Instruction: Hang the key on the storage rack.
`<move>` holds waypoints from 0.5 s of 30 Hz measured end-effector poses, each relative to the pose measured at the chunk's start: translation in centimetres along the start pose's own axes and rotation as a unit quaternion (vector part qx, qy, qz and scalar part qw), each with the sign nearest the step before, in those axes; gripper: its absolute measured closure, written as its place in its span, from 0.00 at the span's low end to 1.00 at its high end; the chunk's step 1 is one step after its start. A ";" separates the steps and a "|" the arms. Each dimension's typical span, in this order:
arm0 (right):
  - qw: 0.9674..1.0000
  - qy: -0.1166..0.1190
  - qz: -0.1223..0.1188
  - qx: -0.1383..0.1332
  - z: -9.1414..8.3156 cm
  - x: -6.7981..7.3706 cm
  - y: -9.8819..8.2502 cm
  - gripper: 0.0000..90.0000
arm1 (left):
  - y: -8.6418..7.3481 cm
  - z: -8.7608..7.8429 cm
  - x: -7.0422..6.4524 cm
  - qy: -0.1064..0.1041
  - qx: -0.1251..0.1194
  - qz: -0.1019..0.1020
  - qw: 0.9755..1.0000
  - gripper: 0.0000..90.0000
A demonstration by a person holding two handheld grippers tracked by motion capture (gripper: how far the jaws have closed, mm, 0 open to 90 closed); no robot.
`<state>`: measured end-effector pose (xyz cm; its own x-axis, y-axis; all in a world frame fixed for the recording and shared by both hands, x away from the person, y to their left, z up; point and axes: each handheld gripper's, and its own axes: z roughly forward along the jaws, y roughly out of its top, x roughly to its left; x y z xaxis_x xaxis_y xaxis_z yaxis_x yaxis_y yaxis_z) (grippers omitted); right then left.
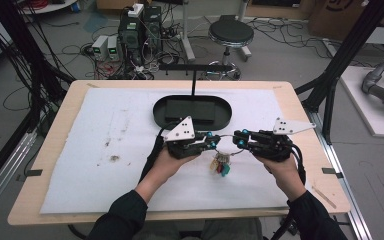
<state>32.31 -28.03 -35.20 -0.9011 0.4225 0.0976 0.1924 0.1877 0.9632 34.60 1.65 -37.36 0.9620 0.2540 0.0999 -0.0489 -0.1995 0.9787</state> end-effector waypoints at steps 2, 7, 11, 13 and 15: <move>1.000 -0.010 0.002 -0.004 -0.2 0.0 0.0 0.77 | 0.2 -0.2 0.1 0.003 -0.004 0.001 1.000 0.96; 0.999 -0.042 0.006 -0.020 -0.7 -0.2 0.0 0.63 | 0.6 -0.8 0.3 0.013 -0.010 0.006 1.000 0.96; 0.998 -0.063 0.014 -0.026 -1.1 -0.6 0.0 0.51 | 1.2 -1.6 0.6 0.023 -0.016 0.012 1.000 0.96; 0.996 -0.079 0.016 -0.032 -1.5 -1.0 -0.1 0.47 | 1.5 -2.0 0.8 0.031 -0.022 0.012 0.999 0.96; 0.994 -0.106 0.016 -0.036 -2.1 -1.5 -0.3 0.42 | 1.8 -2.5 1.0 0.037 -0.027 0.012 0.999 0.96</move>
<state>32.74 -30.59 -35.12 -0.7911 0.6064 0.0802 0.1845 0.1116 0.9765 34.83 3.91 -35.06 0.9380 0.3197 0.1336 -0.0872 -0.1554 0.9840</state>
